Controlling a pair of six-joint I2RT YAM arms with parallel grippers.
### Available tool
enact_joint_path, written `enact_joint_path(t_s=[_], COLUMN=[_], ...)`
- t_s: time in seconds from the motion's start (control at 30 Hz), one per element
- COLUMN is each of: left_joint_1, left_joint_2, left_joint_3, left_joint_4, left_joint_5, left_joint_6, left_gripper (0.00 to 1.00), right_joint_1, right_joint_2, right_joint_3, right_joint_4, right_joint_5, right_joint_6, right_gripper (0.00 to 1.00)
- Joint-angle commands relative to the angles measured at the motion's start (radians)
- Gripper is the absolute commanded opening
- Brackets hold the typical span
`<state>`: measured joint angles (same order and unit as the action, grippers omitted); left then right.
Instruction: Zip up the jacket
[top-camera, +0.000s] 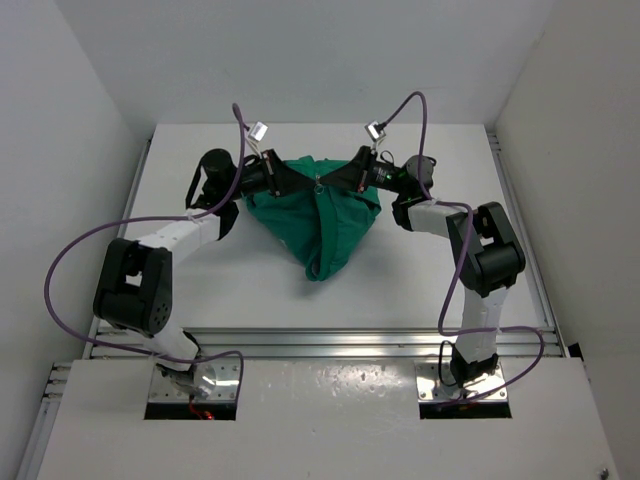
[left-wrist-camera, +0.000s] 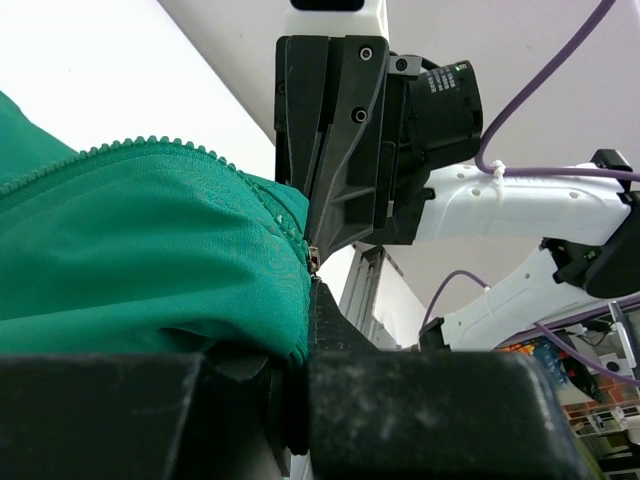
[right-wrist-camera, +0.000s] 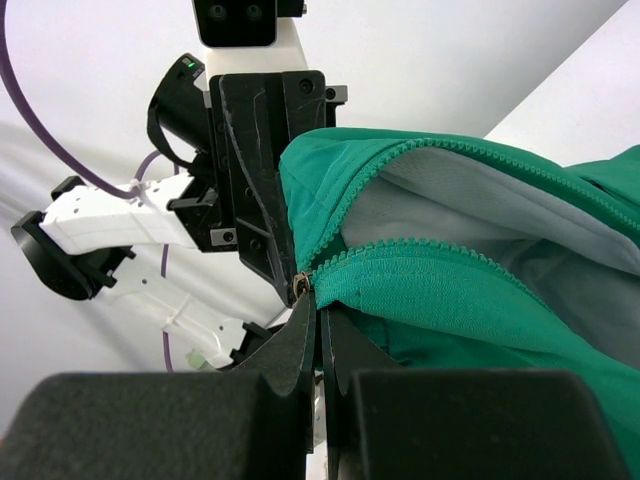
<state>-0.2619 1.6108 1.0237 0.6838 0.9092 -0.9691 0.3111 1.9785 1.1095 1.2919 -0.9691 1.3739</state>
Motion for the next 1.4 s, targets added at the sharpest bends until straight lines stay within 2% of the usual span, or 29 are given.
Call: enact_joint_path(t_s=[0.0, 0.23, 0.5, 0.83, 0.87, 0.93, 1.17, 1.27, 1.3, 1.37], left_joint_1=[-0.016, -0.007, -0.036, -0.036, -0.036, -0.027, 0.006, 0.015, 0.024, 0.024], left_joint_2=[-0.009, -0.028, -0.077, -0.074, -0.074, -0.061, -0.037, -0.028, -0.028, -0.028], left_joint_3=[-0.005, -0.050, -0.080, -0.060, -0.051, -0.039, -0.030, -0.008, -0.008, 0.001], left_joint_4=[0.134, 0.158, 0.002, -0.078, -0.087, -0.087, 0.057, 0.066, 0.066, 0.056], left_joint_5=[0.057, 0.103, 0.142, 0.132, 0.132, 0.132, 0.106, 0.074, 0.065, 0.034], left_joint_6=[-0.052, 0.001, 0.170, 0.225, 0.225, 0.201, 0.034, -0.011, -0.020, -0.033], left_gripper=[0.00, 0.00, 0.00, 0.00, 0.02, 0.21, 0.29, 0.38, 0.45, 0.45], right_joint_1=[0.003, 0.000, -0.027, -0.035, -0.036, -0.033, -0.032, -0.032, -0.030, -0.029], right_joint_2=[-0.026, -0.014, 0.006, 0.000, -0.004, -0.009, -0.030, -0.035, -0.038, -0.038], right_joint_3=[0.010, 0.030, 0.075, 0.069, 0.059, 0.050, 0.018, 0.010, 0.006, 0.004], right_joint_4=[0.145, 0.147, 0.132, 0.145, 0.152, 0.149, 0.149, 0.147, 0.147, 0.145], right_joint_5=[0.053, 0.056, 0.073, 0.072, 0.069, 0.067, 0.064, 0.066, 0.064, 0.066], right_joint_6=[-0.013, -0.013, -0.015, -0.007, -0.009, -0.004, -0.007, -0.004, -0.001, -0.001], right_gripper=[0.00, 0.00, 0.00, 0.00, 0.00, 0.00, 0.00, 0.00, 0.00, 0.00])
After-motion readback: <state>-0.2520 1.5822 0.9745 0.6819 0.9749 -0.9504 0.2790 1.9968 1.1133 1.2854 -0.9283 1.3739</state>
